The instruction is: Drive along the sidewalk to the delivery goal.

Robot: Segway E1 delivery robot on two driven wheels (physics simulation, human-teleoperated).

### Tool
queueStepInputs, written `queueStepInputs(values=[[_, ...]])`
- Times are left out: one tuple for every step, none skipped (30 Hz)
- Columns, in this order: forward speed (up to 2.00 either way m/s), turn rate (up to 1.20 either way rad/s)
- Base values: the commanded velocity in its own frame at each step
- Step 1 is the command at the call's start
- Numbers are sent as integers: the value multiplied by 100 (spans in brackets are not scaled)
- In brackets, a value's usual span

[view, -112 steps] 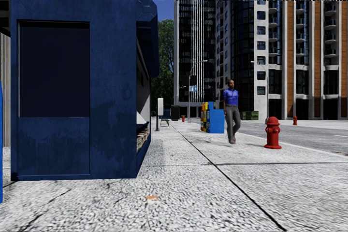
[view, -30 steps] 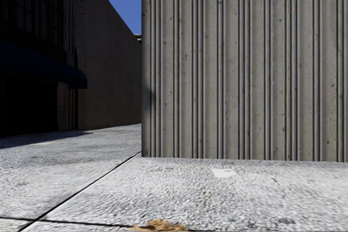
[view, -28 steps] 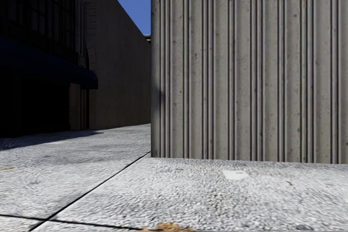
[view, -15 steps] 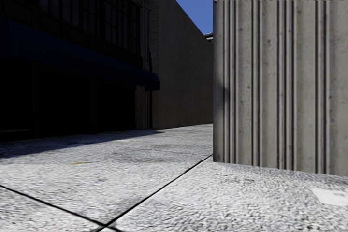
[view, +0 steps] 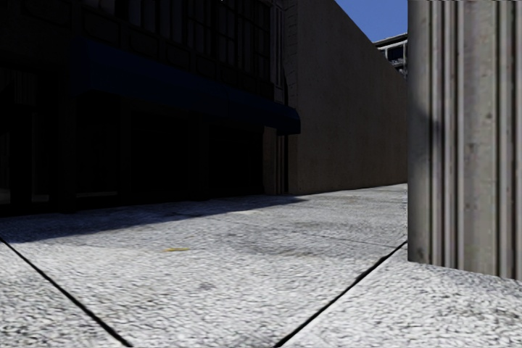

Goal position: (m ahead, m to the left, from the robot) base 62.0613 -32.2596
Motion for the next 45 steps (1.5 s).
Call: queueStepInputs(values=[[108,0],[114,0],[118,0],[118,0],[122,0],[128,0],[132,0],[132,0],[148,0],[171,0],[171,0],[200,0],[200,0],[200,0],[200,0],[200,0],[200,0],[200,0],[200,0],[200,0],[200,0],[200,0],[200,0],[200,-1],[200,-20],[200,-20],[200,-27],[200,-30],[200,-31],[200,-31],[200,-31],[200,-33],[200,-35],[200,-35],[200,-35],[200,-35],[200,-35],[200,-35],[200,-35],[200,-35],[200,-35],[200,-35],[200,-35],[200,-35],[200,-35]])
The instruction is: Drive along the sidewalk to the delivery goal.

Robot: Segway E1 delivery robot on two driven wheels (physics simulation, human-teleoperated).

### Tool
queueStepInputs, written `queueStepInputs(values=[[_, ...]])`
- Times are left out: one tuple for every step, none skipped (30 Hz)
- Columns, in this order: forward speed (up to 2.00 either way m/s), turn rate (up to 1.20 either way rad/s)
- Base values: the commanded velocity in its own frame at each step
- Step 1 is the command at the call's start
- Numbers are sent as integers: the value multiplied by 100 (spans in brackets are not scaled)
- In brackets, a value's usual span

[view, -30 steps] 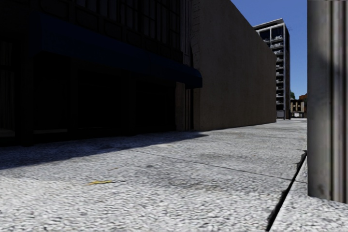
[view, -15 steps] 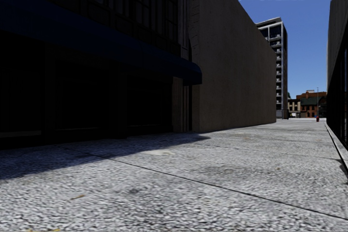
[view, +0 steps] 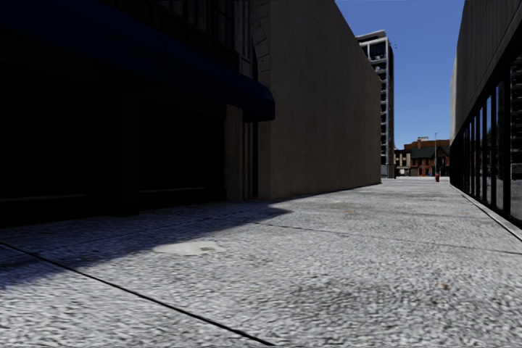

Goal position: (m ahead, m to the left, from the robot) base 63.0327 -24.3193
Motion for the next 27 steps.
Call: queueStepInputs(values=[[200,-35],[200,-35],[200,-35],[200,-35],[200,-35],[200,-35],[200,-35],[200,-35],[200,-35],[200,-35],[200,-35],[200,-35],[200,-35],[200,-35],[200,-35],[200,-36],[200,-36],[200,-36],[200,-37],[200,-38],[200,-38],[200,-39],[200,-39],[200,-39],[200,-39],[200,-39],[200,-39]])
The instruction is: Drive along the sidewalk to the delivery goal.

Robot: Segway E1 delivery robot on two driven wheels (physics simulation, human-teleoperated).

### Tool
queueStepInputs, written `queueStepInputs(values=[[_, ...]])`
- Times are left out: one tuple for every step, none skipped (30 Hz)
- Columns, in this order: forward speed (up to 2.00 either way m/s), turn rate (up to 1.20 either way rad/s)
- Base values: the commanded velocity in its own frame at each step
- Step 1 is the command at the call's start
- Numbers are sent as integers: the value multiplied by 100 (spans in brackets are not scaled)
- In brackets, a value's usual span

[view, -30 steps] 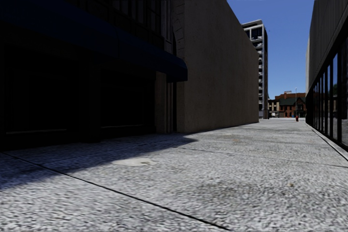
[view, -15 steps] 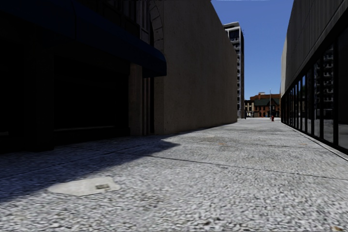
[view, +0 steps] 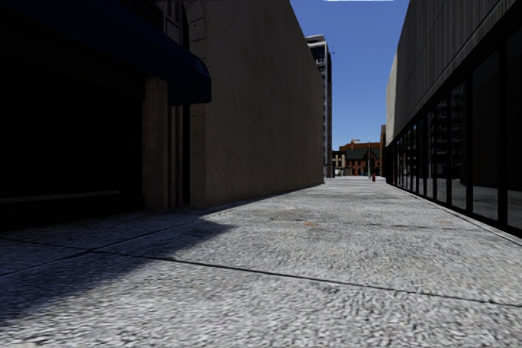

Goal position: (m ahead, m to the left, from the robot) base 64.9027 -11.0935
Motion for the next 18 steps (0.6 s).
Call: queueStepInputs(values=[[200,-39],[200,-39],[200,-39],[200,-39],[200,-39],[200,-40],[200,-42],[200,-42],[200,-42],[200,-42],[200,-42],[200,-42],[200,-42],[200,-42],[200,-42],[200,-42],[200,-42],[200,-42]])
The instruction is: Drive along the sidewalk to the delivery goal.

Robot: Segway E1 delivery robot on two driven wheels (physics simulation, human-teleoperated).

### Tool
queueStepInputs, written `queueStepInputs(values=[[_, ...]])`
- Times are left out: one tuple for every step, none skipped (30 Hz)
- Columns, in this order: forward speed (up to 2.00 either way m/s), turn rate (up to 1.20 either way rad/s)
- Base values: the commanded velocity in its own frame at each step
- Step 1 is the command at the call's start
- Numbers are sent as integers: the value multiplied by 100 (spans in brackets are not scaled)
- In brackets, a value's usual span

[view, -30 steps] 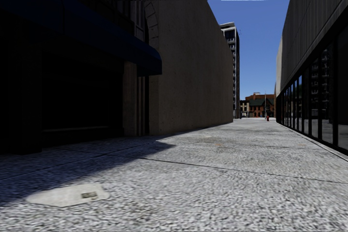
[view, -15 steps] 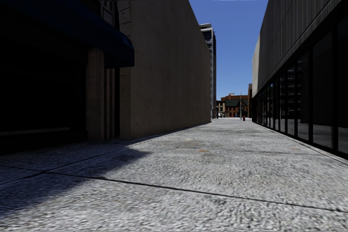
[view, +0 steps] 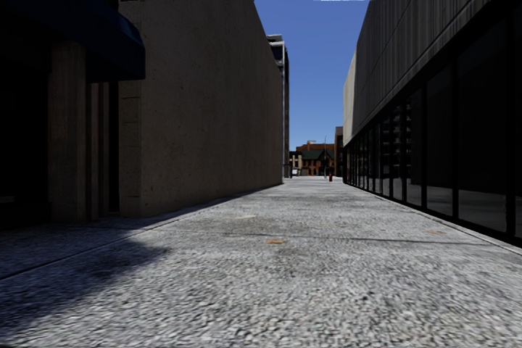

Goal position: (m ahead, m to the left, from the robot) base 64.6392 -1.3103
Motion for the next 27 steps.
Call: queueStepInputs(values=[[200,-42],[200,-42],[200,-42],[200,-42],[200,-42],[200,-42],[200,-42],[200,-42],[200,-42],[200,-42],[200,-42],[200,-42],[200,-42],[200,-35],[200,0],[200,0],[200,0],[200,0],[200,0],[200,0],[200,0],[200,0],[200,0],[200,0],[200,0],[200,0],[200,0]])
